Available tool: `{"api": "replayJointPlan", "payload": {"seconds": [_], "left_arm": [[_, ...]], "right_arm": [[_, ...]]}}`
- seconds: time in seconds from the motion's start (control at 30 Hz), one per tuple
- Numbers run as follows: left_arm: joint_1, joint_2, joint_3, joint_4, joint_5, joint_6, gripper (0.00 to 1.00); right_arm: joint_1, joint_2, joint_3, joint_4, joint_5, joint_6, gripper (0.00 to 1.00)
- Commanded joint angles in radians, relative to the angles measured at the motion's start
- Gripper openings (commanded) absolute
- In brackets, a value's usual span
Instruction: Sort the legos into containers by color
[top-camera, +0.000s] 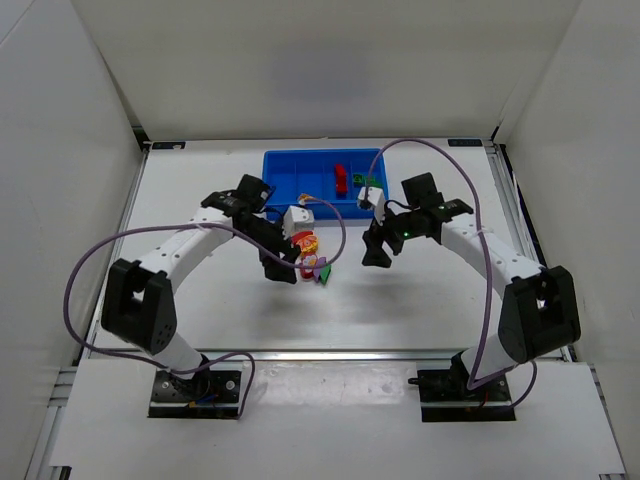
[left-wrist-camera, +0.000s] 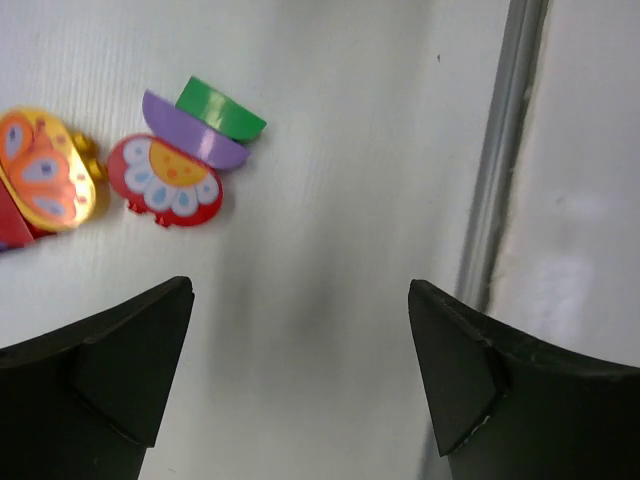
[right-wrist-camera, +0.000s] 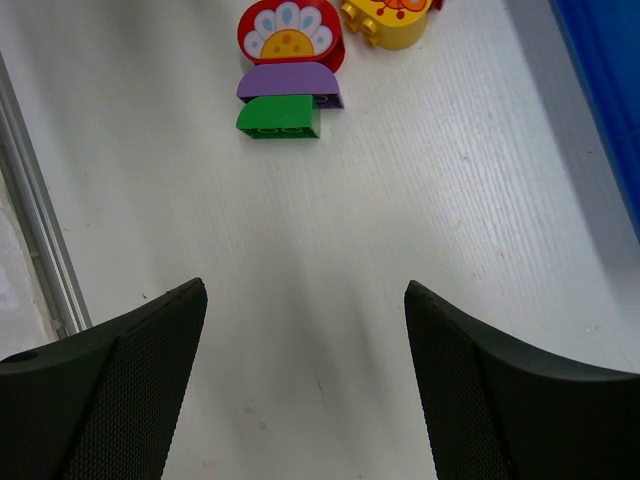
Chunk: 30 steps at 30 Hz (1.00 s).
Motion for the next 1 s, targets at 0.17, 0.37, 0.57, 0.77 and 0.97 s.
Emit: {"api": "replayJointPlan", "payload": {"seconds": [0.17, 0.37, 0.57, 0.77, 0.97], "left_arm": [[-0.087, 0.084, 0.069, -0.043, -0.040, 0.589, 0.98], [-0.075, 0.190, 0.124, -0.009, 0.001, 0.729, 0.96], [-0.083, 0.291, 0.176, -0.003, 0.000, 0.835, 0.99], [-0.086, 0.350, 0.222, -0.003, -0.008, 0.865, 0.99], [-0.094, 0.386, 0.235, -0.003, -0.008, 0.885, 0.99]], "right_arm": [[-0.068, -0.076, -0.038, -0.025, -0.053, -0.008, 0.83], [-0.090, -0.079, -0.046, -0.027, -0.055, -0.009, 0.83], [-0.105, -0.071, -0.045, -0.024, -0.055, -0.006, 0.83], [-0.118, -0.059, -0.046, -0.016, -0.059, -0.003, 0.83], [-0.124, -0.047, -0.046, -0.015, -0.058, -0.003, 0.83]]}}
